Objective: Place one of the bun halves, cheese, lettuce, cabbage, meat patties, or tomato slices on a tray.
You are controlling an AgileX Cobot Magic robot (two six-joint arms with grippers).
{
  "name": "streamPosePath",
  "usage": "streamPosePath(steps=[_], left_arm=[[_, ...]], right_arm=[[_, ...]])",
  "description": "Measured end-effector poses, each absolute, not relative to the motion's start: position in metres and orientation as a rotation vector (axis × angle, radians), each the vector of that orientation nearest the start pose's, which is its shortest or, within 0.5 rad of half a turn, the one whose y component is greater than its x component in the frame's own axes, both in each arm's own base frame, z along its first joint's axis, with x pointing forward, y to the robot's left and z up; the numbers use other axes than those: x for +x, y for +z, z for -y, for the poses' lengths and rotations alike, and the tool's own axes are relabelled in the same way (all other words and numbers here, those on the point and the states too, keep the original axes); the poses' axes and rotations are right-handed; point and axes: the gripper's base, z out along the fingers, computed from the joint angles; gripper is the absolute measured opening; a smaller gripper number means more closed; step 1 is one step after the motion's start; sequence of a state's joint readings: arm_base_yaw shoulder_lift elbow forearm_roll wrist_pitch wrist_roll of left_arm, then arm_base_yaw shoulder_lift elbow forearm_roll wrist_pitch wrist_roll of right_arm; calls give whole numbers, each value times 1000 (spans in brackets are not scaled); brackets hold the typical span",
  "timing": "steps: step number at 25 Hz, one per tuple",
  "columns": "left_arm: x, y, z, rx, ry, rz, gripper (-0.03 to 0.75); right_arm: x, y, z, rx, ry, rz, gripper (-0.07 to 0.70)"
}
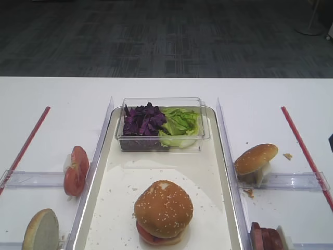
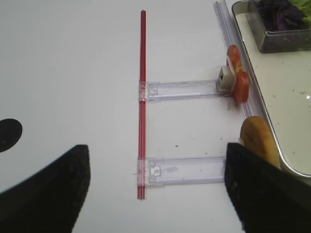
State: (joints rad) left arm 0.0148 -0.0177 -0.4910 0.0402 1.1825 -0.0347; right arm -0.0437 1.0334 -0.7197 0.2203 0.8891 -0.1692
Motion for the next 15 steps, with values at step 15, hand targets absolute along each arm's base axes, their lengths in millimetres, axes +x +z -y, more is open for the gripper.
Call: streamPosePath(steps=[15], left_arm=[[-12,265,-3,-58,37,-2156,526]], right_arm=[[97,255,-13,-51,223,-2538,643]])
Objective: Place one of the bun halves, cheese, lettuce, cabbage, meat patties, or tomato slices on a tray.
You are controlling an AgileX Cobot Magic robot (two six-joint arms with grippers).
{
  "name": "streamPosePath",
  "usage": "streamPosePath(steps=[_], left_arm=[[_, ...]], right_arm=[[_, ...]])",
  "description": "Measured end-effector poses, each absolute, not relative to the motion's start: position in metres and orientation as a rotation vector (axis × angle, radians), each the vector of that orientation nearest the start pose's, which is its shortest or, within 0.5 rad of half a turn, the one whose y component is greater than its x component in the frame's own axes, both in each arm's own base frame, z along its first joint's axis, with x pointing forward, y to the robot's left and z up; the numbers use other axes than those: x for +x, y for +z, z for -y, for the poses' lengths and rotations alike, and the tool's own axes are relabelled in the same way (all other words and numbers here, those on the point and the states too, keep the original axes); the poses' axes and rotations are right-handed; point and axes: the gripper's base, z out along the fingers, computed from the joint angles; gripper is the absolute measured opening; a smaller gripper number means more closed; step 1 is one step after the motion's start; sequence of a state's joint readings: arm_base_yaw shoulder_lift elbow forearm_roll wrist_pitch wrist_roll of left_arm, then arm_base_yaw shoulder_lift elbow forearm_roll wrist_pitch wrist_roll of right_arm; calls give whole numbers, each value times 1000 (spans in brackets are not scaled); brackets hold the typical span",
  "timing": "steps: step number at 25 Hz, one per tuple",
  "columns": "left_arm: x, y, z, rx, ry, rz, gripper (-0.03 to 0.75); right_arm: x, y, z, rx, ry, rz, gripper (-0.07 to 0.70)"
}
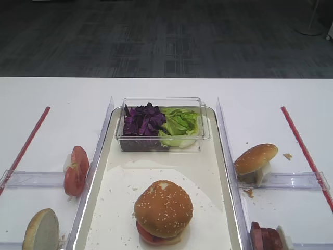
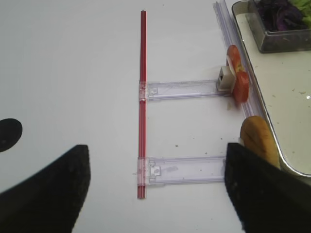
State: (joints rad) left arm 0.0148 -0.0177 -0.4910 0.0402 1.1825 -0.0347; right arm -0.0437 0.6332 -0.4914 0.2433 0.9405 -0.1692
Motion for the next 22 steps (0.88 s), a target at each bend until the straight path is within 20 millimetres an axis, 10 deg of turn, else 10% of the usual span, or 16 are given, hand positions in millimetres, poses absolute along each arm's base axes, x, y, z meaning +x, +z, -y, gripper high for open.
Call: streamPosePath(steps=[22], left_arm=[[-12,265,-3,-58,37,-2156,526]], right_arm=[[22,276,-18,-109,183,-2185,631]])
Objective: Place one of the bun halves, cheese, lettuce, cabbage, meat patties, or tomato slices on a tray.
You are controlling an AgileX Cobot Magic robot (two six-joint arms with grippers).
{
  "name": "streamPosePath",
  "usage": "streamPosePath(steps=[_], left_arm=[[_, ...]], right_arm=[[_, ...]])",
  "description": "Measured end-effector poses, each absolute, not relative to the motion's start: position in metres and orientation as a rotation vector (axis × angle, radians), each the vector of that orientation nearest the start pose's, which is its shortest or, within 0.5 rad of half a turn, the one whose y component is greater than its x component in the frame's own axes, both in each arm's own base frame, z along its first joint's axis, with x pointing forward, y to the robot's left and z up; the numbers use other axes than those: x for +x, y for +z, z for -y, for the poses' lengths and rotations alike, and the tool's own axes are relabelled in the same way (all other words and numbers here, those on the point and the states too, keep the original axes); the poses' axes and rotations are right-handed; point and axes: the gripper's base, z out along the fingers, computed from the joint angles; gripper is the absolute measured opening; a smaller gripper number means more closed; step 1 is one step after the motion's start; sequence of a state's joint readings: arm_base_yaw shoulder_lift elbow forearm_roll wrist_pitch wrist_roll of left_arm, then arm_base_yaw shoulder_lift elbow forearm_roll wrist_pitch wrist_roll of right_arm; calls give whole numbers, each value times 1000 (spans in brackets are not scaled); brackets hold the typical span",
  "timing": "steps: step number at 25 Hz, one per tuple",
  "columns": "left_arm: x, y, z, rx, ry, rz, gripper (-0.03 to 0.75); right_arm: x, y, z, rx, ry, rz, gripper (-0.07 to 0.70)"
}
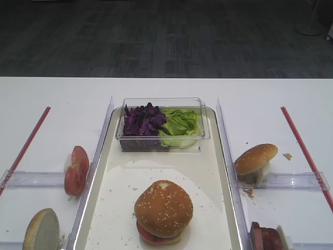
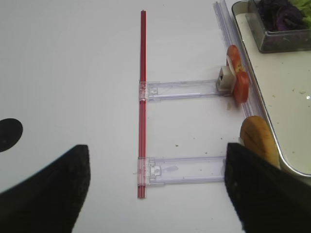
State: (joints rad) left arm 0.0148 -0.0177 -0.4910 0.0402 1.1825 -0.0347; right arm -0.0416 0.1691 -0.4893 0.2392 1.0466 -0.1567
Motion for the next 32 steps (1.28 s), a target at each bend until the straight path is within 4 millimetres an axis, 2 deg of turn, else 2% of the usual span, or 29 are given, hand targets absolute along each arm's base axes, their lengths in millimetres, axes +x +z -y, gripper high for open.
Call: streamPosePath(steps=[9,32], left_arm=[[-12,265,-3,-58,37,-2156,526],[-12,265,-3,-58,37,-2156,526]], right_arm=[[-8,271,-11,-109,118,-2080,627],[-8,267,-9,-46,127,-2112,627]])
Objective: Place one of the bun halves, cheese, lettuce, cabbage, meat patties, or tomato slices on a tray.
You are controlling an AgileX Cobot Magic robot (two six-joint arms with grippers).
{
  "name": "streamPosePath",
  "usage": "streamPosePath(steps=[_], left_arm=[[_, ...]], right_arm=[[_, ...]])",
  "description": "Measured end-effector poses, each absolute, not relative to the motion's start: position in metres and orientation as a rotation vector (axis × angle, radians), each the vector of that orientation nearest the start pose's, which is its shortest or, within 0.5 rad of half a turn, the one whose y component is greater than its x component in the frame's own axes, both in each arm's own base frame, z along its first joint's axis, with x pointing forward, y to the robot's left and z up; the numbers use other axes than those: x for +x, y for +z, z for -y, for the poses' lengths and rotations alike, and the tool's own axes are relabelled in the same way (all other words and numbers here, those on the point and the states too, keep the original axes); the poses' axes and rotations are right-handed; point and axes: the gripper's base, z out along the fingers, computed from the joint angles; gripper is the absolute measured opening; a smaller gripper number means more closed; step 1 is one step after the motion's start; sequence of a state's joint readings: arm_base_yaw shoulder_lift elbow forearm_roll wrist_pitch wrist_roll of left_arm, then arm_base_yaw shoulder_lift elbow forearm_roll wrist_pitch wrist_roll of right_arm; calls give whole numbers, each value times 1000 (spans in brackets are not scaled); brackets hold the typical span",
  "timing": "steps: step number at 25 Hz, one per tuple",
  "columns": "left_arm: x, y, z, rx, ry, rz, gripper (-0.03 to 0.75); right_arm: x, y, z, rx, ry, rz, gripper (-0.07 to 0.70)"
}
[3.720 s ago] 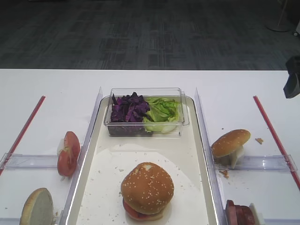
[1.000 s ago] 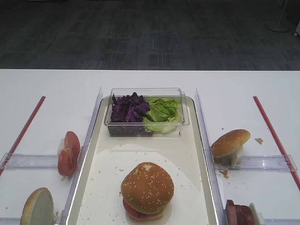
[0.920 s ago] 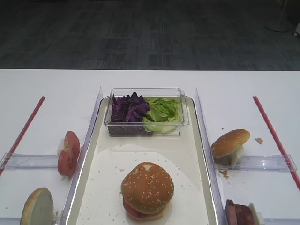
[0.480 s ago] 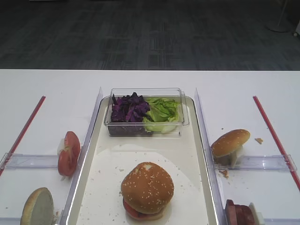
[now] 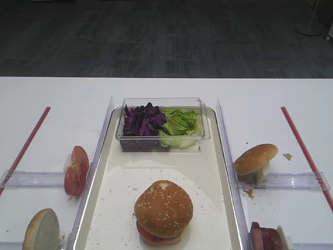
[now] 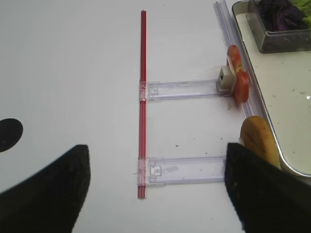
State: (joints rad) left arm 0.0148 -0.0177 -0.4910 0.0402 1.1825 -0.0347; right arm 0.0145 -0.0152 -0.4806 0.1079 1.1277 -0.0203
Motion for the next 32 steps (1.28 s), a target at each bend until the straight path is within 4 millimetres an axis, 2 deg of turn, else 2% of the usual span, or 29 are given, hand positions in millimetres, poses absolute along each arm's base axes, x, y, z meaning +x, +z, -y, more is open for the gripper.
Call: streamPosePath(steps=[32], left_arm=[[-12,265,-3,-58,37,-2156,526]], right_arm=[[-8,267,-9,-46,127,-2112,612]])
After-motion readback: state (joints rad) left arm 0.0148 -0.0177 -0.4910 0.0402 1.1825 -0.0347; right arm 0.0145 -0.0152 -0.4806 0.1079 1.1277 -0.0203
